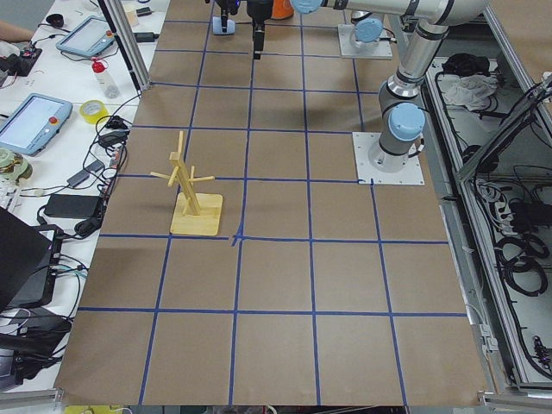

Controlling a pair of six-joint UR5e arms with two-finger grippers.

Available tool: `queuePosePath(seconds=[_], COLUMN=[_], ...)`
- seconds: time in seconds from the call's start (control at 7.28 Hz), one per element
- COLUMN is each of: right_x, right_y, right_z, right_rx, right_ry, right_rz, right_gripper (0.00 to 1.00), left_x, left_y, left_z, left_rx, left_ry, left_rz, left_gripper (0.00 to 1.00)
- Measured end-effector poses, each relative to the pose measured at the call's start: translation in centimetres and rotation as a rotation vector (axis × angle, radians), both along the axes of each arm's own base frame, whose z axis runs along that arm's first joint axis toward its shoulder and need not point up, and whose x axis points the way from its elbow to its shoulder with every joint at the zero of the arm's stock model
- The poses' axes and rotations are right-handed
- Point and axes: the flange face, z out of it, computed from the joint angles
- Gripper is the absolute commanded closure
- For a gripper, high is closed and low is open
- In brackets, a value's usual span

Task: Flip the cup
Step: 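Lower the right gripper onto the upside-down light blue cup and grasp it, then carry the cup with the right gripper toward the table center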

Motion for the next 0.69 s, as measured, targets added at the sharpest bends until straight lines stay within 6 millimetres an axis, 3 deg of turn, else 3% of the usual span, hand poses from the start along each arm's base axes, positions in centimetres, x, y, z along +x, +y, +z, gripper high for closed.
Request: queuePosePath(seconds=[0.14, 0.41, 0.55, 0.69], right_x=[0.0, 1.3, 3.9, 8.2], right_y=[-0.1, 0.0, 0.2, 0.5], right_z=[0.3, 3.7, 5.4, 6.5], right_rx=[-0.005, -0.047, -0.068, -0.086], right_ry=[-0.001, -0.032, -0.073, -0.092], right_rz=[-0.001, 0.025, 0.090, 0.190], right_gripper=[0.44, 0.44, 0.44, 0.44], left_x=[0.0, 0.0, 0.0, 0.1], left_y=[0.0, 0.0, 0.0, 0.0], left_z=[0.0, 0.0, 0.1, 0.3], left_rx=[0.000, 0.000, -0.001, -0.005], left_ry=[0.000, 0.000, -0.001, -0.002], left_rz=[0.000, 0.000, 0.000, 0.002], left_gripper=[0.00, 0.00, 0.00, 0.00])
